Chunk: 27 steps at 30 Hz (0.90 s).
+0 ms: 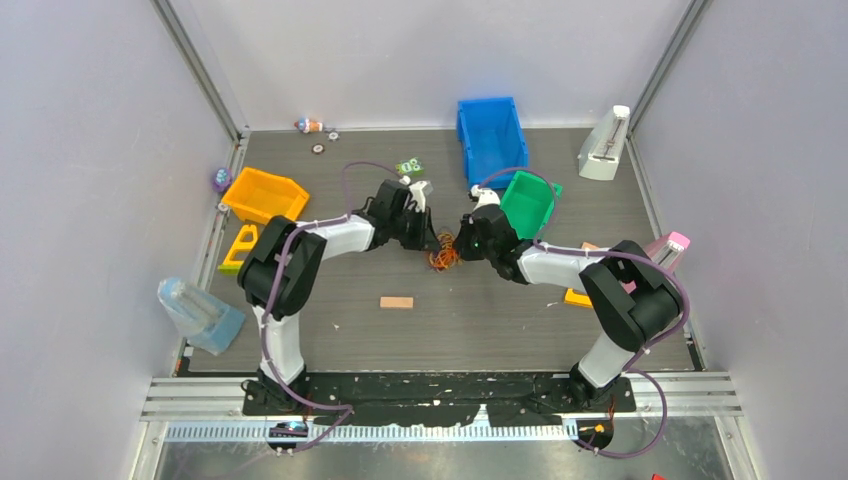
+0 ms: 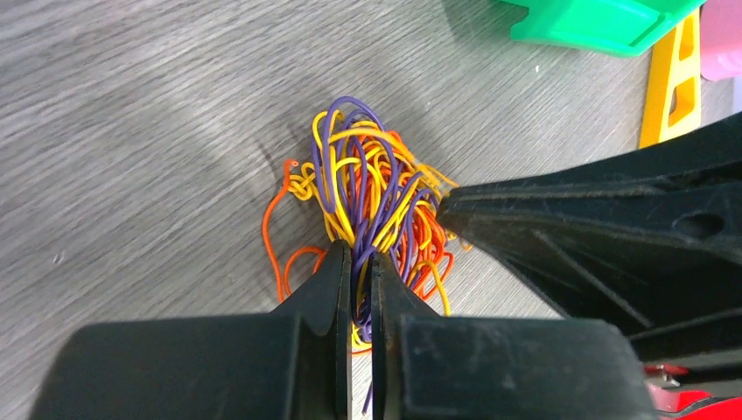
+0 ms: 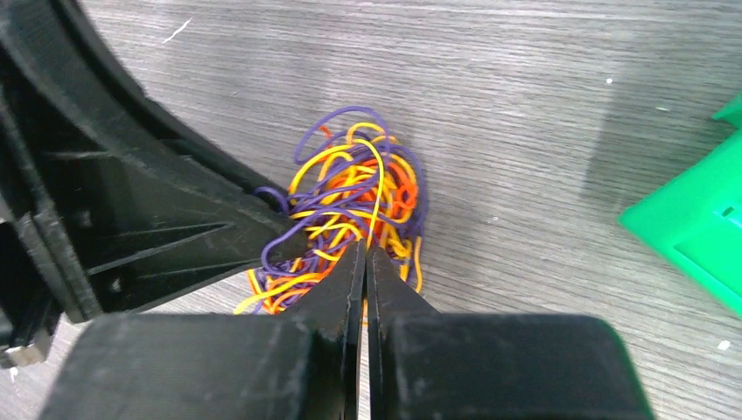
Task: Untangle the cables
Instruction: Untie the cable.
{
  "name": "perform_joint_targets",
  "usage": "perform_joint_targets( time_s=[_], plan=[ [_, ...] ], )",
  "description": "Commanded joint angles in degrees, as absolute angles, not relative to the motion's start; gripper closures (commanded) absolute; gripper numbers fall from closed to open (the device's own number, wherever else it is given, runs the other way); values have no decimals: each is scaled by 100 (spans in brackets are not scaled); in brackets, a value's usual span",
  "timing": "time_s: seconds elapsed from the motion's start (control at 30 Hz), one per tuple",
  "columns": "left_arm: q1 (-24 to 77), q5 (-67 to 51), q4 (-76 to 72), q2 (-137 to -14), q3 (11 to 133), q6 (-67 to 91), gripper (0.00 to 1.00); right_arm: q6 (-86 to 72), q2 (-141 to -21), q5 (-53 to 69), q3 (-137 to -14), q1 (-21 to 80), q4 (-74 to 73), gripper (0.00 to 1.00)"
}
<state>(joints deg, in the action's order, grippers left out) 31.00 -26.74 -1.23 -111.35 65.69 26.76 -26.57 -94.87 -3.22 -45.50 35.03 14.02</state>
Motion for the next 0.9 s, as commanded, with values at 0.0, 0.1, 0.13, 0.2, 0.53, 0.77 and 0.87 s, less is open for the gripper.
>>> perform_joint_targets(
  time_s=[0.0,0.1,0.13,0.2,0.53,0.77,0.87],
  plan=[
    [2967,-2160,37,-10577,6225,2545,100,-2809,-9432,-855,-4778,3442,1255,95],
    [2615,-1952,-739,-9992,5553,2817,100,-2960,-9253,-1226,-4689,3360,1105,95],
    [2448,-1970,-1020,-9848,5322,2964,100,-2987,-9197,-1425,-4609,3350,1100,95],
    [2104,-2002,-1576,-9608,4853,3366,100,-3077,-9029,-1707,-4489,3322,1092,95],
    [1949,-3249,-2541,-10037,4772,3844,100,-2633,-9049,-322,-4325,3300,1973,34],
    [2448,-3562,-1992,-10239,5364,3370,100,-2512,-9452,1270,-4376,3356,2753,18],
    [2452,-3598,-1927,-10264,5398,3369,100,-2542,-9652,1602,-4545,3368,2739,20]
  ],
)
